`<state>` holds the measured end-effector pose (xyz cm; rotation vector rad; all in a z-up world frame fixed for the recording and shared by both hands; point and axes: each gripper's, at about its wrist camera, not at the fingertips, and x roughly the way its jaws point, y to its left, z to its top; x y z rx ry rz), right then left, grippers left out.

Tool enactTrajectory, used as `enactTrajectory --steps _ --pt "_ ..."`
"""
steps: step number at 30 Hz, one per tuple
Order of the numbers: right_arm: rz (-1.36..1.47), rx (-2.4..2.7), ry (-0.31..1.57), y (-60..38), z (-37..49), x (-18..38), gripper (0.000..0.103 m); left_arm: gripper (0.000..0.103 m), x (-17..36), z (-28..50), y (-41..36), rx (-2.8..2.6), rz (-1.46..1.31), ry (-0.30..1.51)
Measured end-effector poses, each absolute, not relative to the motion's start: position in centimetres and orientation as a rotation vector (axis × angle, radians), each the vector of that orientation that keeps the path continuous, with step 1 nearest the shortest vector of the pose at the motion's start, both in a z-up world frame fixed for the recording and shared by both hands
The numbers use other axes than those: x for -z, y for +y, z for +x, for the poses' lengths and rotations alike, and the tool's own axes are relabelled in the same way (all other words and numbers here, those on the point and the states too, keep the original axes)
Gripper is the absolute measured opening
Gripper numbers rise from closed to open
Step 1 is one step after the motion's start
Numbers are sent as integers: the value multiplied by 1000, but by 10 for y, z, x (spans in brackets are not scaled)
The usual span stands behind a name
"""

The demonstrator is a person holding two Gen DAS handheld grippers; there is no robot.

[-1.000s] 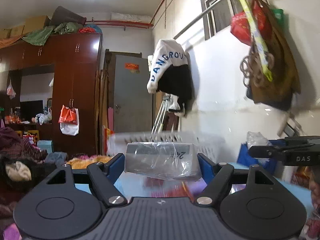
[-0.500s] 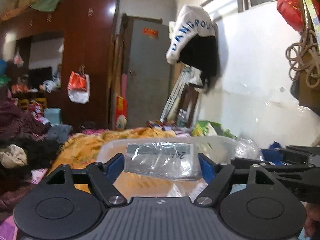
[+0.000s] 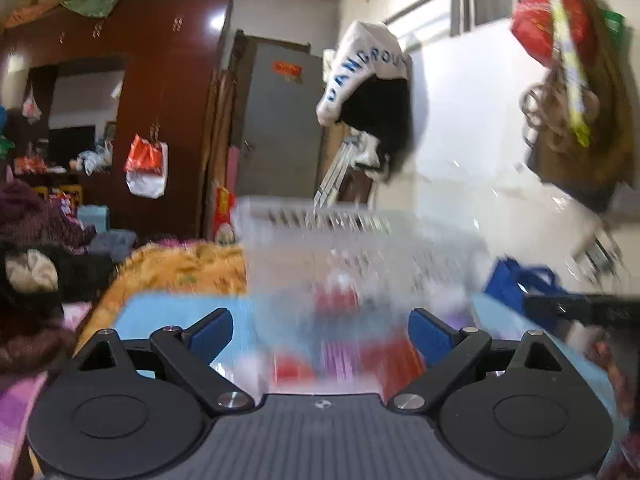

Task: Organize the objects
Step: 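Drop both held items into the white basket by opening both tools, then grasp the white 'THANK YOU' box with the left tool while the right grasps the purple 'ha' box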

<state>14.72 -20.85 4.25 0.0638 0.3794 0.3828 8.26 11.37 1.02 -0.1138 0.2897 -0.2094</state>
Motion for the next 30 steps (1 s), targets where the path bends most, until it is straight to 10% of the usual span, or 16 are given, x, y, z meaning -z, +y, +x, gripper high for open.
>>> enactTrajectory --steps 30 --pt "43 -296 491 -208 151 -15 46 95 22 87 83 114 40 415"
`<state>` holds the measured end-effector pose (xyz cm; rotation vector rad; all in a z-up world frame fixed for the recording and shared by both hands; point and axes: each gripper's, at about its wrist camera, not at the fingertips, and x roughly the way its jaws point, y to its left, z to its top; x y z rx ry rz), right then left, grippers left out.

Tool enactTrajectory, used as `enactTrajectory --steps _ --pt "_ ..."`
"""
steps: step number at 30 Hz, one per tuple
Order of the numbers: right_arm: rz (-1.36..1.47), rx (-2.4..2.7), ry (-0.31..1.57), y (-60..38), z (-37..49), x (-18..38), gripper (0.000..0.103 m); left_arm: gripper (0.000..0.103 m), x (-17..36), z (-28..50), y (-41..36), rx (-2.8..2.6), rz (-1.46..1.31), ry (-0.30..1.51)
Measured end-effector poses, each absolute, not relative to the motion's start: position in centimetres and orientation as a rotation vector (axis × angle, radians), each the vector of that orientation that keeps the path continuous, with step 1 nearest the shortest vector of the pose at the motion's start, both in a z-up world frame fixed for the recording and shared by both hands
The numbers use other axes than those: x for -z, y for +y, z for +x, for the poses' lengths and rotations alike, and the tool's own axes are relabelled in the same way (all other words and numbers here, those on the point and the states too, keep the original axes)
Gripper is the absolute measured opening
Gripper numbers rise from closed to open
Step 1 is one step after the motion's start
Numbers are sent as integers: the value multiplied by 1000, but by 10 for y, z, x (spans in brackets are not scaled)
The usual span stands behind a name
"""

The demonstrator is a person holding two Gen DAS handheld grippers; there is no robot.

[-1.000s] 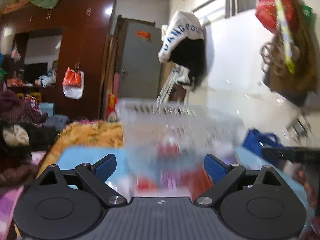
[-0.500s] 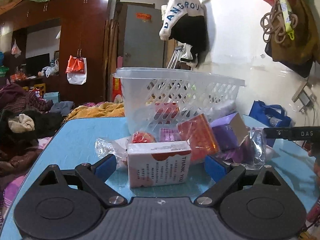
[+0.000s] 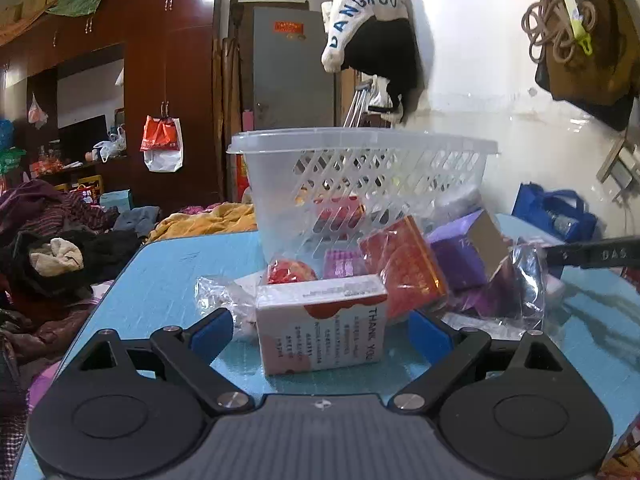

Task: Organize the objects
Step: 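Grasp the white 'THANK YOU' box with the left tool while the right grasps the purple 'ha' box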

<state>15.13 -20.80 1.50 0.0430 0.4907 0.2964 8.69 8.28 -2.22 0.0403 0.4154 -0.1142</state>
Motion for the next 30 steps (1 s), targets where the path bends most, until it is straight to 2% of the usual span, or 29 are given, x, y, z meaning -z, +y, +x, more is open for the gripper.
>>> enactTrajectory --steps 3,4,5,6,12,30 --pt "41 -292 480 -208 149 -16 46 93 22 87 80 109 58 419" --pt "40 -293 479 -208 149 -16 46 87 23 88 79 104 60 422" --pt "39 -295 477 -208 149 -16 46 73 23 89 79 101 61 426" --pt "40 -297 473 -208 148 -16 46 72 24 89 80 105 54 428" --pt "54 -312 433 -209 143 -18 46 71 24 83 93 150 -39 381" --pt "66 -323 290 -213 125 -23 46 71 23 62 88 170 3 195"
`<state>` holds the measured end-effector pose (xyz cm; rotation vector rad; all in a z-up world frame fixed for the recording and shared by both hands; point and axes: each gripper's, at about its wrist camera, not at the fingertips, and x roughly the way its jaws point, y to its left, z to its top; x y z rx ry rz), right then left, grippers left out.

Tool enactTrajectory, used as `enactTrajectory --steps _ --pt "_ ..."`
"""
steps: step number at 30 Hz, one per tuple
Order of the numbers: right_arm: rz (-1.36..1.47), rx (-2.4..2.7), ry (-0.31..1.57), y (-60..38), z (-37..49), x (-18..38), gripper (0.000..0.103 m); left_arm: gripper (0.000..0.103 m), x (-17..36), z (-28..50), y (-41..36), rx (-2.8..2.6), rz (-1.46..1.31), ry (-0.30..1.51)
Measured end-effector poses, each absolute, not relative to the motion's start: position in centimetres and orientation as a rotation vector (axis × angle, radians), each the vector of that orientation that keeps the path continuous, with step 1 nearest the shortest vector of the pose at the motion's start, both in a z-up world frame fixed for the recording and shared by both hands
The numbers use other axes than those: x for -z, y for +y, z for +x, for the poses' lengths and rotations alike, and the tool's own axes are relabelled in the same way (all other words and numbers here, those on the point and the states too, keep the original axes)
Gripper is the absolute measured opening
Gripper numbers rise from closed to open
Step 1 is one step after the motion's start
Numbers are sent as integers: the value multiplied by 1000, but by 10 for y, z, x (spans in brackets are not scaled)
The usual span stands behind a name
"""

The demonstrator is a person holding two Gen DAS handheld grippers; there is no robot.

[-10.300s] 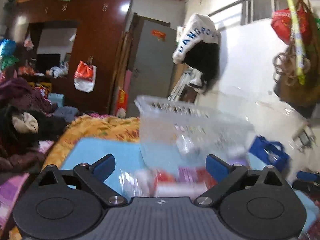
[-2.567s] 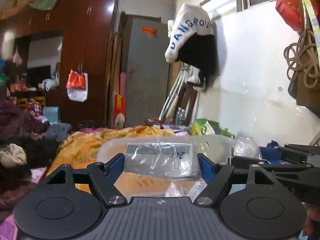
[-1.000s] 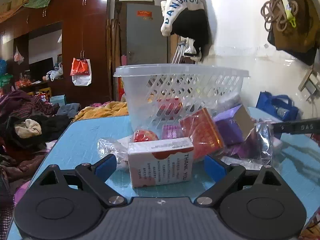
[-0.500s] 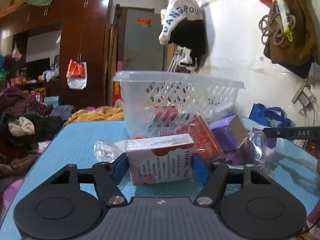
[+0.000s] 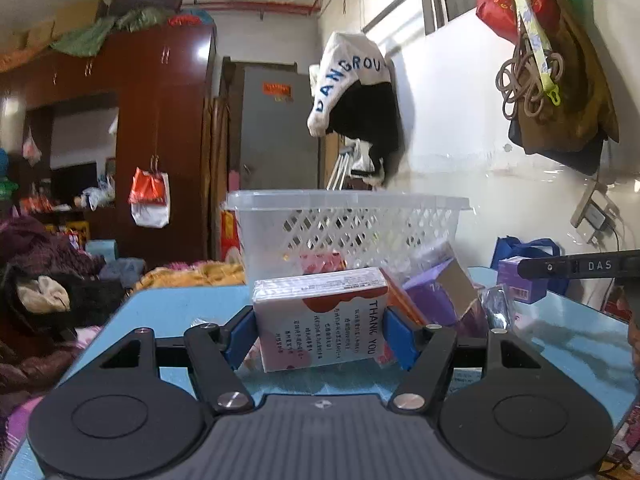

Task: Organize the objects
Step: 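Grasp the white 'THANK YOU' box with the left tool while the right grasps the purple 'ha' box, then lower both boxes into the white basket and open both tools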

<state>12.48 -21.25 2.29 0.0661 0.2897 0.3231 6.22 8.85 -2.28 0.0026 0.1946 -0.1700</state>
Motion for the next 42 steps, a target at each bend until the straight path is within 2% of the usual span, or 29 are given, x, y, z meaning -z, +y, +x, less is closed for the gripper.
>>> enactTrajectory --steps 14,34,42 --pt "41 -312 219 -210 115 -25 45 71 24 57 97 165 -29 143" --pt "80 -322 210 -212 111 -29 45 71 9 51 100 163 -60 94" --pt "48 -409 137 -188 129 -105 45 71 -56 85 92 203 -53 59"
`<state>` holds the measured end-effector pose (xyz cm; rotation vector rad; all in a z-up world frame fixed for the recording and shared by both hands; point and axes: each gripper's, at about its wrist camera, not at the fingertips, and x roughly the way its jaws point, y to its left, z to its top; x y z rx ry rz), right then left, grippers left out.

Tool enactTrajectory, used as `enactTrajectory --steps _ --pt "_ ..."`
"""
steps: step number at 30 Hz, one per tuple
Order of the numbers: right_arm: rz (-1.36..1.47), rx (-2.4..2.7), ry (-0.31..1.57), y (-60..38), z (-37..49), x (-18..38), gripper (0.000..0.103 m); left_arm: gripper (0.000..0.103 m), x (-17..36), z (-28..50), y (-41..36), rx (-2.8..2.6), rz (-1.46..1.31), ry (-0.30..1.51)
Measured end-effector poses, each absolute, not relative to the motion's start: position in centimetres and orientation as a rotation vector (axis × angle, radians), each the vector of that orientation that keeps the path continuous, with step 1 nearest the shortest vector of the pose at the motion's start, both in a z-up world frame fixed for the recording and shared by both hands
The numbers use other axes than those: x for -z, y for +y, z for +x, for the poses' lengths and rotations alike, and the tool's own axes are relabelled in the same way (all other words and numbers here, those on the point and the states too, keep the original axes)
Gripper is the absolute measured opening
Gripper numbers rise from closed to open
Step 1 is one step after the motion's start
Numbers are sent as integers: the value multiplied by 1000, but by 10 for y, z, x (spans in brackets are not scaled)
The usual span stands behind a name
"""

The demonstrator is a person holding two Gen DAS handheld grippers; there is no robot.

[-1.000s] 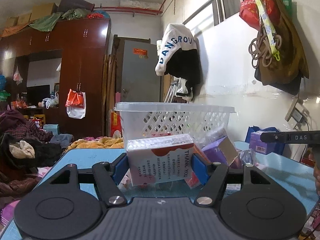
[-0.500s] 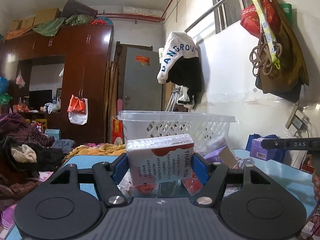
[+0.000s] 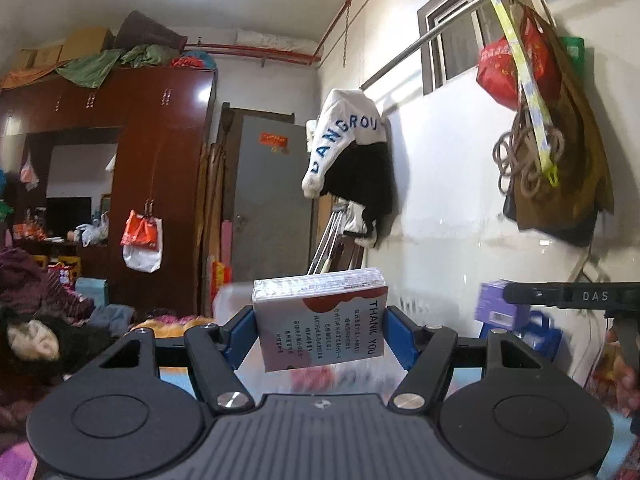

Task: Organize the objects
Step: 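Lower both boxes into the white basket and open both tools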

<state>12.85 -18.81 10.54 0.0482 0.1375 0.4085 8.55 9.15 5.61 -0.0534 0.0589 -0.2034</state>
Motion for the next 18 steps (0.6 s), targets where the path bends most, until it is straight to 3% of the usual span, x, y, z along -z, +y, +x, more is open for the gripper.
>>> enactTrajectory --steps 5,12,13,14,15,18 --pt "69 -470 273 -160 202 -134 45 71 -88 169 79 222 -64 248" --pt "64 -424 357 -142 251 -125 50 74 -77 237 76 222 -93 390" --pt "61 -427 361 -141 250 -122 57 77 -74 239 76 212 -90 393" --pt "59 -421 357 -141 249 -120 77 81 -72 239 77 190 -83 389" --pt "58 -414 345 -143 246 -120 92 82 -71 238 79 168 -77 382" --pt "76 -435 306 -157 223 -116 100 82 -73 215 89 159 -90 331"
